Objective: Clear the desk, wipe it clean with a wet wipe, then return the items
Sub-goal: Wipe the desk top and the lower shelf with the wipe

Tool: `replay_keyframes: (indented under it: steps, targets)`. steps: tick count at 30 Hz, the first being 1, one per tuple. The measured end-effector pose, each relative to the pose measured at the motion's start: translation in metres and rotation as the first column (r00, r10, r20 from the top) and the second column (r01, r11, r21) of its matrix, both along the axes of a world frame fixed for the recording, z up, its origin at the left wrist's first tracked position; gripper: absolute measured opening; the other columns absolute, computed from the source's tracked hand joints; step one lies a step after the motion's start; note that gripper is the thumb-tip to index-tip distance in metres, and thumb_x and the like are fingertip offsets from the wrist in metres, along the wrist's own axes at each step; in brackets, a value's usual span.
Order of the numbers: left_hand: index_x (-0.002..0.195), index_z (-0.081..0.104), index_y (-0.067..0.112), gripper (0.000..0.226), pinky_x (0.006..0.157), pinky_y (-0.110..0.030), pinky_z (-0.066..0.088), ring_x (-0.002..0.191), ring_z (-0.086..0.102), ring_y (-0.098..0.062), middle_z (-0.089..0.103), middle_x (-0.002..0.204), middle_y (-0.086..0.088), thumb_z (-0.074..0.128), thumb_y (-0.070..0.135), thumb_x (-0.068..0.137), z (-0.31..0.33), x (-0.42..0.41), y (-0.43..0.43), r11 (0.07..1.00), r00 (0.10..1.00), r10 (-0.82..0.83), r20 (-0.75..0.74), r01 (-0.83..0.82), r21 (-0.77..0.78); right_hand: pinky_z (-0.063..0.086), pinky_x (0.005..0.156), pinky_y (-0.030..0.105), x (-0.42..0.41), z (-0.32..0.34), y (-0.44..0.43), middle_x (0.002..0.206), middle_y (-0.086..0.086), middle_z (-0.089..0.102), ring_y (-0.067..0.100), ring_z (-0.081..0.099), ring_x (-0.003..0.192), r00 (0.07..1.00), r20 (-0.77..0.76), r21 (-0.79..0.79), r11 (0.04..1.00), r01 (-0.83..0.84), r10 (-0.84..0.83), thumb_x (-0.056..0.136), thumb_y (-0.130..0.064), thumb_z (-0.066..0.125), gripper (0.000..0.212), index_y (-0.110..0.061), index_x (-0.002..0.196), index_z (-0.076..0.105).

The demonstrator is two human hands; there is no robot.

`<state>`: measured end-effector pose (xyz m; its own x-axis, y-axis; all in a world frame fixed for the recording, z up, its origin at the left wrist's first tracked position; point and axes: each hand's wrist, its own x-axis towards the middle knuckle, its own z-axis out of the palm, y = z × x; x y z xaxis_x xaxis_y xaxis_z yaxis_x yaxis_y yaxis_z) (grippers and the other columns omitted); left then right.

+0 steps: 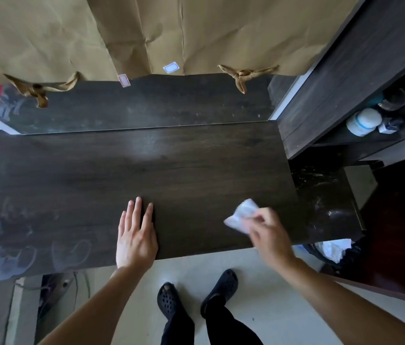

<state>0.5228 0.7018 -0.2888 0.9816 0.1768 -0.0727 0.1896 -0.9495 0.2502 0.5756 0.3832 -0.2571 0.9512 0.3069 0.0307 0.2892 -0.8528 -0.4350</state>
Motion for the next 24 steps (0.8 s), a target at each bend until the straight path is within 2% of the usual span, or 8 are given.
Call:
replay_keyframes:
  steps: [2,4,6,9,13,16,20,24]
  targets:
    - [0.14,0.041,0.007,0.052,0.116,-0.049,0.02,0.143,0.021,-0.035,0.03,0.151,-0.021,0.024,0.024,0.094,0.0,-0.01,0.006,1.0,1.0,-0.011,0.006,0.011,0.006,0.049,0.06,0.028,0.006,0.0,-0.022,0.086,0.013,0.055,0.031,0.058,0.073,0.955,0.054,0.012,0.957,0.291,-0.291,0.08,0.002,0.07,0.024,-0.008,0.102,0.072]
    - [0.14,0.041,0.005,0.053,0.116,-0.048,0.018,0.142,0.021,-0.036,0.03,0.151,-0.022,0.025,0.023,0.092,0.002,-0.011,0.005,1.0,1.0,-0.012,0.006,0.012,0.005,0.05,0.067,0.034,0.001,-0.004,-0.009,0.087,0.018,0.058,0.037,0.059,0.077,0.87,0.078,0.042,0.874,0.485,-0.486,0.083,0.003,0.065,0.023,-0.003,0.105,0.07]
    - [0.14,0.041,0.004,0.054,0.116,-0.049,0.018,0.143,0.02,-0.037,0.03,0.151,-0.023,0.025,0.022,0.091,0.006,-0.01,0.004,1.0,1.0,-0.02,0.002,0.02,-0.008,0.05,0.07,0.036,-0.016,-0.012,0.036,0.092,0.017,0.061,0.035,0.061,0.083,0.886,0.079,0.079,0.888,0.452,-0.458,0.085,-0.001,0.064,0.024,-0.006,0.108,0.069]
    - [0.139,0.042,0.002,0.054,0.116,-0.05,0.019,0.142,0.022,-0.038,0.03,0.15,-0.024,0.026,0.021,0.091,0.009,-0.012,0.005,0.999,0.999,-0.03,-0.015,0.03,-0.033,0.051,0.065,0.033,-0.044,-0.021,0.11,0.087,0.009,0.063,0.029,0.061,0.076,0.977,0.06,0.092,0.976,0.197,-0.203,0.078,-0.004,0.073,0.032,-0.014,0.108,0.071]
    - [0.138,0.044,0.002,0.053,0.114,-0.052,0.023,0.141,0.025,-0.039,0.031,0.15,-0.024,0.027,0.02,0.091,0.013,-0.011,0.007,0.998,0.998,-0.046,-0.035,0.045,-0.046,0.052,0.058,0.032,-0.044,-0.016,0.111,0.08,0.006,0.059,0.027,0.06,0.072,0.994,0.031,0.106,0.99,0.098,-0.102,0.072,-0.002,0.077,0.04,-0.02,0.107,0.071]
    - [0.14,0.041,0.001,0.053,0.115,-0.052,0.021,0.141,0.023,-0.04,0.028,0.15,-0.025,0.033,0.02,0.091,0.019,-0.012,0.007,0.998,0.995,-0.069,-0.071,0.068,-0.013,0.053,0.062,0.04,-0.036,-0.013,0.061,0.083,0.01,0.056,0.031,0.057,0.078,0.965,-0.01,0.063,0.963,0.261,-0.261,0.081,-0.002,0.07,0.039,-0.018,0.116,0.067]
    - [0.139,0.042,-0.001,0.062,0.114,-0.055,0.021,0.14,0.023,-0.045,0.027,0.149,-0.029,0.062,0.006,0.08,0.032,-0.006,-0.005,0.999,0.989,-0.039,-0.144,0.043,0.022,0.054,0.07,0.042,-0.026,-0.01,-0.003,0.089,0.018,0.057,0.036,0.058,0.08,0.88,0.002,0.063,0.878,0.474,-0.475,0.085,0.001,0.064,0.034,-0.009,0.117,0.066]
    - [0.143,0.037,0.005,0.06,0.116,-0.051,0.017,0.142,0.016,-0.043,0.022,0.153,-0.025,0.054,0.013,0.086,0.043,0.003,-0.023,0.997,0.976,-0.068,-0.206,0.076,0.032,0.048,0.078,0.036,0.002,-0.009,-0.024,0.105,0.022,0.059,0.037,0.06,0.091,0.79,-0.081,0.045,0.79,0.611,-0.607,0.091,-0.006,0.058,0.031,-0.011,0.12,0.065]
